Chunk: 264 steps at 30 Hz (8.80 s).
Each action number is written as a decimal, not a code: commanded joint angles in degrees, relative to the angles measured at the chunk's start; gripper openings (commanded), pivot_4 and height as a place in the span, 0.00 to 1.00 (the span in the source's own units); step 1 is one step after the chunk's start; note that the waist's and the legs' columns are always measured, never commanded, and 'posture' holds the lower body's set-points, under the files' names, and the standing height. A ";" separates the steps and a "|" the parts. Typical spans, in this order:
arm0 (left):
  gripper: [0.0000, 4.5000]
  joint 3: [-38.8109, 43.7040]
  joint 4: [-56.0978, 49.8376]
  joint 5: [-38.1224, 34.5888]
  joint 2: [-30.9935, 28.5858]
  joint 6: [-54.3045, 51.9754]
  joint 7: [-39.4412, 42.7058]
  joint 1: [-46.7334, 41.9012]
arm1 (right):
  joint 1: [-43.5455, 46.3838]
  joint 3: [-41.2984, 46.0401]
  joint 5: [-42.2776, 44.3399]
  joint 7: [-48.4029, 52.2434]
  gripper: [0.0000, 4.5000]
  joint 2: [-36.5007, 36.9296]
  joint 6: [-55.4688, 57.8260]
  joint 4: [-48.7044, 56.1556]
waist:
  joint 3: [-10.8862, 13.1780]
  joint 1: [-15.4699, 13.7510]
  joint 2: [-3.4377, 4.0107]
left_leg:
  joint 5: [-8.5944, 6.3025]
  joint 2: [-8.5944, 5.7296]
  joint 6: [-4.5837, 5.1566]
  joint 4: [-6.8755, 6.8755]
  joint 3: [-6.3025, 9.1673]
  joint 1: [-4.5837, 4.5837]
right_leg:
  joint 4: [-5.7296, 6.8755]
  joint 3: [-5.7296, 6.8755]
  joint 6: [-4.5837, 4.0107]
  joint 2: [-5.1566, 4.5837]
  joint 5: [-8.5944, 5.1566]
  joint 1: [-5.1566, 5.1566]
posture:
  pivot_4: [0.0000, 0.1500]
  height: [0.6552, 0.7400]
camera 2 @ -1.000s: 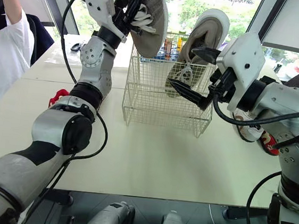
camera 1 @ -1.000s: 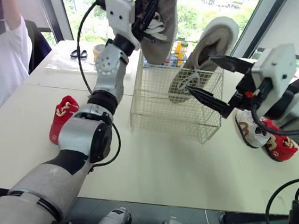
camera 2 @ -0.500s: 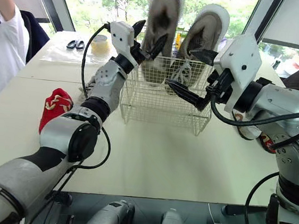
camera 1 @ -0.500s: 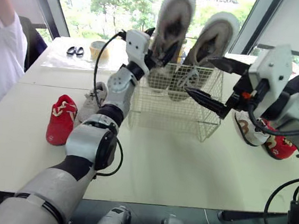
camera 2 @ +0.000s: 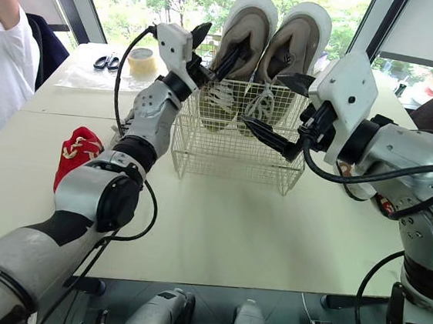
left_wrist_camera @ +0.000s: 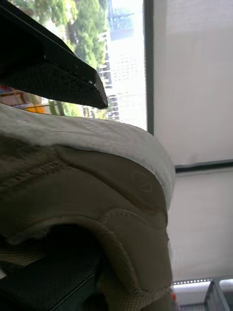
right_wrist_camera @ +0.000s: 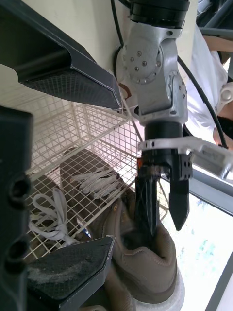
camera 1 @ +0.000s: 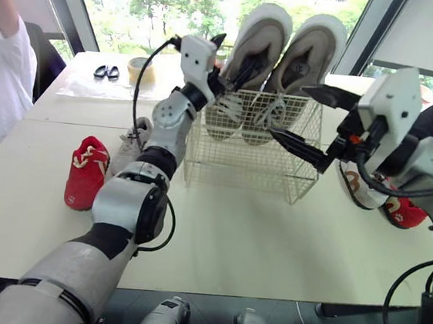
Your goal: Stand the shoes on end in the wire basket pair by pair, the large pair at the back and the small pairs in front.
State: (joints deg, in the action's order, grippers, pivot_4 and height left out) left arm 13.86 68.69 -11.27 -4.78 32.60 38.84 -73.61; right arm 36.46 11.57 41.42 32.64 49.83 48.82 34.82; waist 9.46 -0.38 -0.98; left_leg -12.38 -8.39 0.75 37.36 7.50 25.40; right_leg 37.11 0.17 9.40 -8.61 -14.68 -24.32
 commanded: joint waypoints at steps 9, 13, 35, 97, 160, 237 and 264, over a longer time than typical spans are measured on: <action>0.98 -2.07 -43.67 -16.94 -13.76 -42.06 14.56 13.85 | -11.43 13.31 -3.79 -1.52 1.00 7.85 2.57 -1.95 | 0.00 0.19 0.03 | 0.00 0.01 -0.01 0.00 0.02 -0.01 | 0.03 -0.02 -0.02 0.00 0.00 0.01 | 1.00 1.00; 0.98 -4.36 -57.90 -25.32 -21.94 -61.10 20.70 19.52 | -17.05 14.97 -9.23 -5.93 1.00 8.33 4.50 -6.22 | -0.01 0.32 0.06 | 0.01 0.02 -0.01 0.01 0.02 -0.05 | 0.08 -0.05 -0.04 0.03 0.00 0.02 | 1.00 1.00; 0.98 -7.40 -81.71 -36.57 -27.94 -79.78 17.97 33.60 | -23.20 9.37 -21.48 -6.83 1.00 -3.34 -9.13 -34.26 | 0.01 0.03 0.29 | 0.07 0.11 -0.06 -0.13 0.01 -0.24 | 0.07 -0.11 -0.21 0.08 0.06 0.13 | 1.00 1.00; 1.00 -4.87 -52.43 -38.36 -32.58 -93.65 32.25 9.87 | 8.33 -4.65 -12.99 22.92 0.01 7.52 -30.44 -9.42 | 0.64 1.26 0.70 | -0.17 0.14 0.25 -0.43 0.02 -0.90 | -0.28 -0.03 -0.28 0.08 -0.05 0.78 | 1.00 1.00; 0.06 13.85 -69.67 -62.34 -14.37 -95.70 -8.61 25.02 | 5.53 2.79 29.84 -13.20 0.98 -28.13 -1.83 -17.11 | 0.79 1.17 0.74 | -0.12 0.15 0.17 -0.42 0.03 -0.90 | -0.10 -0.14 -0.32 0.09 -0.05 0.69 | 1.00 1.00; 1.00 5.16 -83.13 -48.63 -33.48 -88.60 -2.33 42.53 | 19.08 -8.90 -25.54 44.92 0.99 4.02 -34.71 -49.09 | 0.89 1.05 0.84 | 0.16 0.19 -0.32 -1.30 -0.02 -0.86 | -0.84 -0.13 -0.33 0.09 -0.04 0.54 | 1.00 1.00; 1.00 -8.64 -62.30 -16.36 -35.18 -96.85 -23.70 28.80 | 15.31 -0.43 -4.73 34.44 0.99 8.63 -8.66 -18.50 | 0.88 0.85 0.83 | 0.10 0.19 -0.22 -1.20 -0.03 -0.88 | -0.84 -0.09 -0.33 0.07 -0.02 0.63 | 1.00 1.00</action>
State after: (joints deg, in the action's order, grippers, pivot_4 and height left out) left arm 5.23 5.26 -28.94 -39.87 -64.18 14.66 -42.97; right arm 51.27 8.81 35.41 68.04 57.32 39.84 14.66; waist 10.34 0.47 -0.15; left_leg -12.27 -8.20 0.53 36.16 7.47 24.52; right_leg 36.27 0.09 9.07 -8.54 -14.71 -23.68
